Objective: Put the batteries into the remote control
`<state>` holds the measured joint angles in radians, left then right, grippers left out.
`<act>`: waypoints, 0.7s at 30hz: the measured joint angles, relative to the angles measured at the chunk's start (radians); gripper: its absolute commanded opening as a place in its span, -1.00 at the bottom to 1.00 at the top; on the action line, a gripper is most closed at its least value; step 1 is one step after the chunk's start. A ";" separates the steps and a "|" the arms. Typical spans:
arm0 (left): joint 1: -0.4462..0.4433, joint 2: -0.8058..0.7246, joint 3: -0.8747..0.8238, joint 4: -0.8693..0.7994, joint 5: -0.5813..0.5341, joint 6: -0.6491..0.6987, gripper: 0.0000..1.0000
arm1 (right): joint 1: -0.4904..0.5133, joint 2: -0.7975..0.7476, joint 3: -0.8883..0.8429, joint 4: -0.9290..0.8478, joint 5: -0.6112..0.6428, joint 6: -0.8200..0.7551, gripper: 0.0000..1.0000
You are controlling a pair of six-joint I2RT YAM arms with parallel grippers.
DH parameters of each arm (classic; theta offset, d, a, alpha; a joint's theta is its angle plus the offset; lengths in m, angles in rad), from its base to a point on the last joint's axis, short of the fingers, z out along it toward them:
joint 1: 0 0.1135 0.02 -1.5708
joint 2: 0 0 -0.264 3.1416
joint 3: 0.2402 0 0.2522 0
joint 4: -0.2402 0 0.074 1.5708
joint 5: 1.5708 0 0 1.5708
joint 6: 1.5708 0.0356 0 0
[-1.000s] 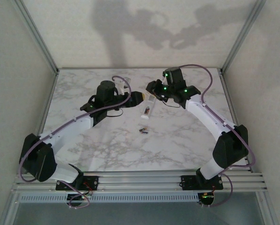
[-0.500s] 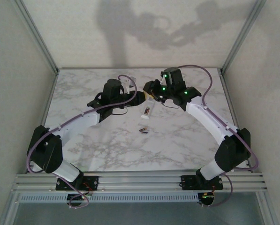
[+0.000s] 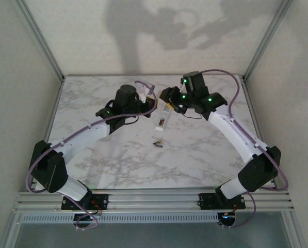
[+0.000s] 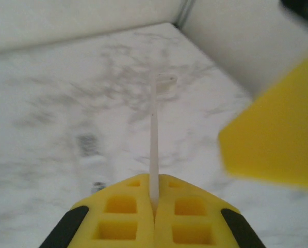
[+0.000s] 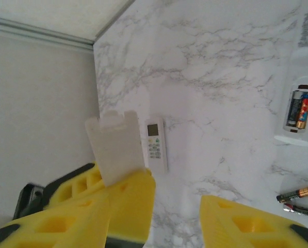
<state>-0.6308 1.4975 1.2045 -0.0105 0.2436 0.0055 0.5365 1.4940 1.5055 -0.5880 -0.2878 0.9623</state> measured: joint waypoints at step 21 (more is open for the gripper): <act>-0.335 0.126 -0.117 0.888 -0.991 1.301 -1.00 | -0.031 -0.104 0.054 0.076 0.025 0.067 0.12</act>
<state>-0.9653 1.6234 1.0874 0.8772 -0.7479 1.3064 0.5056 1.3899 1.5597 -0.5121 -0.2630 1.0294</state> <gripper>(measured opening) 0.059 0.571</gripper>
